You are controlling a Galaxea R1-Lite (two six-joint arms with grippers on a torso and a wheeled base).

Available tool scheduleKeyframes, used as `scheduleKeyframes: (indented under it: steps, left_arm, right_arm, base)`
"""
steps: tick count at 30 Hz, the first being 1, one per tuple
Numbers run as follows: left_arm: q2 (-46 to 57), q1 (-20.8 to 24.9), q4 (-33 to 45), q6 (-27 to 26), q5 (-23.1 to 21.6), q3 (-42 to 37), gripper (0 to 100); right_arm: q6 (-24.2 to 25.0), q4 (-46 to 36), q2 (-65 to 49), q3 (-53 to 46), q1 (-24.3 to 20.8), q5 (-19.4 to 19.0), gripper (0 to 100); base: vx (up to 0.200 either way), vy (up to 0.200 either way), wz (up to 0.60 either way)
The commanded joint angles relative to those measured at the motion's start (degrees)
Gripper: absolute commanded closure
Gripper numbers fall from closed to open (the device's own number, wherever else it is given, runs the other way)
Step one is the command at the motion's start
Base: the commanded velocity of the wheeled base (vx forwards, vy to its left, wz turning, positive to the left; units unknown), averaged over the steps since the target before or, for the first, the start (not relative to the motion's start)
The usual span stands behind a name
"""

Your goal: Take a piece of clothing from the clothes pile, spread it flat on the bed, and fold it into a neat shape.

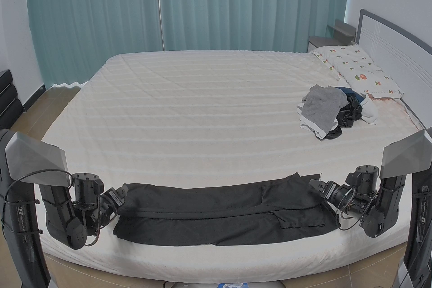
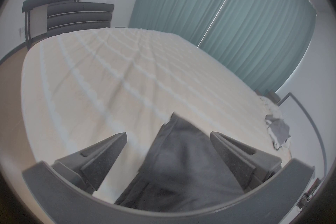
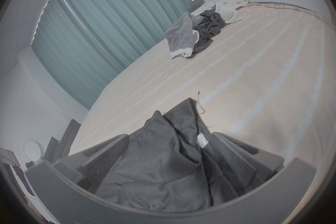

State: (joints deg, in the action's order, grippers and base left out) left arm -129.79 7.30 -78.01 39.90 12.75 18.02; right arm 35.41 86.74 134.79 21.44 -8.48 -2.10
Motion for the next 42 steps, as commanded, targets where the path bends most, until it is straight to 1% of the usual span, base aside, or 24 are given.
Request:
scheduleKeyframes:
  steps: [1,4,7,8,14,17,22,23,28,32,36,37,42]
  left_arm:
    - [0.07,-0.97,0.58,2.20,-1.50,7.21,0]
    - [-4.94,-1.06,1.10,2.73,-4.05,12.13,0]
    - [-6.53,-1.24,1.10,2.73,-4.31,13.54,0]
    - [-9.16,-1.24,1.19,2.64,-4.23,15.38,0]
    - [-10.74,-1.41,1.19,2.64,-4.49,16.00,0]
    - [-11.89,-1.50,1.19,2.64,-4.58,17.14,0]
    - [-12.85,-2.29,1.19,2.64,-4.58,18.11,0]
    - [-12.85,-2.47,1.19,2.73,-4.58,17.93,100]
    - [-12.94,-2.73,0.93,2.82,-3.87,17.40,100]
    - [-12.94,-3.52,0.93,4.48,-3.61,17.14,100]
    - [-12.77,-3.87,0.84,5.36,-3.61,16.61,100]
    - [-12.68,-3.87,0.93,5.36,-3.61,16.52,100]
    - [-12.68,-3.87,0.84,5.45,-3.52,16.08,100]
  right_arm:
    - [0.27,-0.08,-0.14,1.06,2.24,-2.91,0]
    - [0.27,-0.08,1.00,1.67,2.68,-4.14,0]
    - [0.27,-0.08,1.61,2.29,3.21,-4.58,0]
    - [0.27,-0.25,3.28,4.13,4.00,-5.73,0]
    - [0.27,-0.43,5.22,6.77,4.79,-6.52,0]
    - [0.36,-0.43,5.22,7.12,4.88,-7.92,0]
    - [0.36,-0.43,6.45,8.97,5.23,-8.19,0]
    - [0.45,-0.43,7.15,9.76,5.32,-8.27,0]
    - [4.31,-0.78,8.56,12.83,4.53,-8.19,0]
    - [4.49,-3.24,8.73,14.86,4.53,-8.10,0]
    - [4.58,-3.86,8.82,16.17,5.06,-7.83,0]
    - [4.49,-3.86,8.82,16.17,5.06,-7.75,100]
    - [4.93,-3.77,8.73,16.53,5.58,-7.66,100]
  base:
    - [0.000,0.000,0.00]
    - [0.000,0.000,0.00]
    - [0.000,0.000,0.00]
    - [0.000,0.000,0.00]
    - [0.000,0.000,0.00]
    - [0.000,0.000,0.00]
    - [0.000,0.000,0.00]
    - [0.000,0.000,0.00]
    - [0.000,0.000,0.00]
    - [0.000,0.000,0.00]
    - [0.000,0.000,0.00]
    - [0.000,0.000,0.00]
    - [0.000,0.000,0.00]
